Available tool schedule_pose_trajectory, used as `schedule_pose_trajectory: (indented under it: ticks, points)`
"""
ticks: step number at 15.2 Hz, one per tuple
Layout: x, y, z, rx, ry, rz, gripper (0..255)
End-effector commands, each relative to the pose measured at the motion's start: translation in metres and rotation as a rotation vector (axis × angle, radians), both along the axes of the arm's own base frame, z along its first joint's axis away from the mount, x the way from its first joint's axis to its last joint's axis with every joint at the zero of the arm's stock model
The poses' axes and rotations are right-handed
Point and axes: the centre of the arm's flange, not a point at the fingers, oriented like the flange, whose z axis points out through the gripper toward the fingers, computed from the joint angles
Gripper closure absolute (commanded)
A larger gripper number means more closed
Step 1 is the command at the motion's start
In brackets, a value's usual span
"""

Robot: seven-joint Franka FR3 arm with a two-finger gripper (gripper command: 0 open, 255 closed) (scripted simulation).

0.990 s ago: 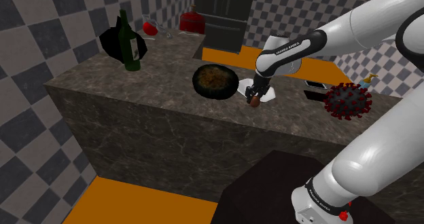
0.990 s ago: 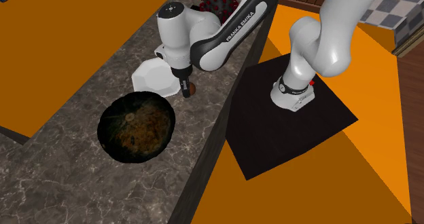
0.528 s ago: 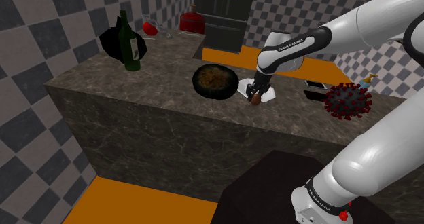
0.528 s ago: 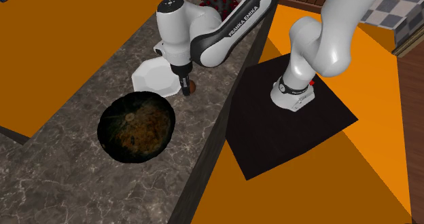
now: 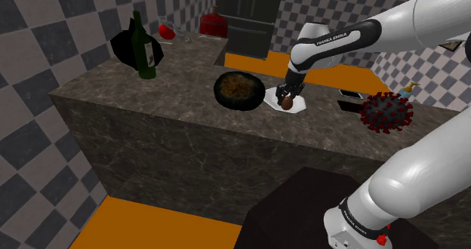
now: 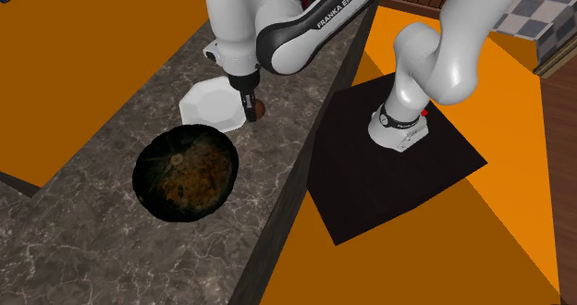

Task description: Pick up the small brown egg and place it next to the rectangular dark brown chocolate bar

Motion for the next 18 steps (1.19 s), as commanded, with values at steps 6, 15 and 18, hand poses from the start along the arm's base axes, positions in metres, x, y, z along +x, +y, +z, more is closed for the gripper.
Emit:
schedule_pose_trajectory:
  ticks: [6,15,18]
  points:
    - [0.0,0.0,0.037,0.0,0.0,0.0,255]
    - [0.0,0.0,0.082,0.0,0.0,0.0,255]
    - [-0.025,-0.03,0.082,0.0,0.0,0.0,255]
